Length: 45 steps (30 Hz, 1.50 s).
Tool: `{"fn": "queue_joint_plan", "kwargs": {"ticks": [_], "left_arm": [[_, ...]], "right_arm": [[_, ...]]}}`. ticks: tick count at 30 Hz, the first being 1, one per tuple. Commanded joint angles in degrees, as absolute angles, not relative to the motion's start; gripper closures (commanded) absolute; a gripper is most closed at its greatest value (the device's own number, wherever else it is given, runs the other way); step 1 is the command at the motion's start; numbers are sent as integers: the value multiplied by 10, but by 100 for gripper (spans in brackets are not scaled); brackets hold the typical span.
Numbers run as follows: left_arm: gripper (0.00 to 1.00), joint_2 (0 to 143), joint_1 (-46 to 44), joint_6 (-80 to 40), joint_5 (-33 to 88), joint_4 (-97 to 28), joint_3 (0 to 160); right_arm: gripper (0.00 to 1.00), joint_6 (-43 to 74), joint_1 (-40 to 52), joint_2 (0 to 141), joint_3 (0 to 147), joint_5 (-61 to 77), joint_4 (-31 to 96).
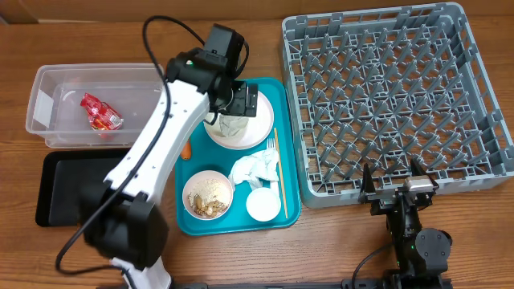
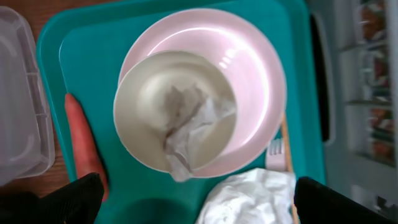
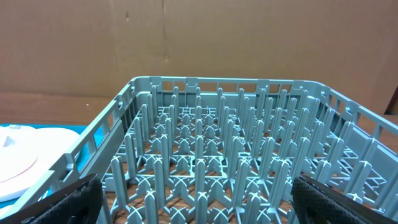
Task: Sort waste into correct bins and load items into the dishwasher
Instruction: 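Move the left gripper to the tissue on the white plate and grasp, then carry the tissue left and release it into the clear bin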
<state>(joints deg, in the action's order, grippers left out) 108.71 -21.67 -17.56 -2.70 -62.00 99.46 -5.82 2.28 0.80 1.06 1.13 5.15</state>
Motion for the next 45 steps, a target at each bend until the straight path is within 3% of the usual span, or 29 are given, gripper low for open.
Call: {"fn": "queue_joint_plan", "kwargs": {"ticks": [1,8,14,20,25,26,27,45], "left_arm": [[0,1133,-211,-178,-62,-615,994],[0,1202,-190,-165,16,-607,994],[1,1237,-191,-165,15,-603,994],[12,1246,-191,-165,15,-595,994],[50,1246,-191,-164,15,-594,994],[65,1246,-191,-164,15,-595,994],[94,1246,-191,-161,15,-596,995],[96,1117,-158,-158,11,-732,1160]], "right_arm": [[0,-58,21,3,4,12,48],[0,-58,21,3,4,12,48],[0,-58,21,3,4,12,48],[0,-58,21,3,4,12,48],[0,-58,21,3,4,12,48],[0,-58,21,3,4,12,48],[0,-58,21,3,4,12,48],[0,-58,21,3,4,12,48]]}}
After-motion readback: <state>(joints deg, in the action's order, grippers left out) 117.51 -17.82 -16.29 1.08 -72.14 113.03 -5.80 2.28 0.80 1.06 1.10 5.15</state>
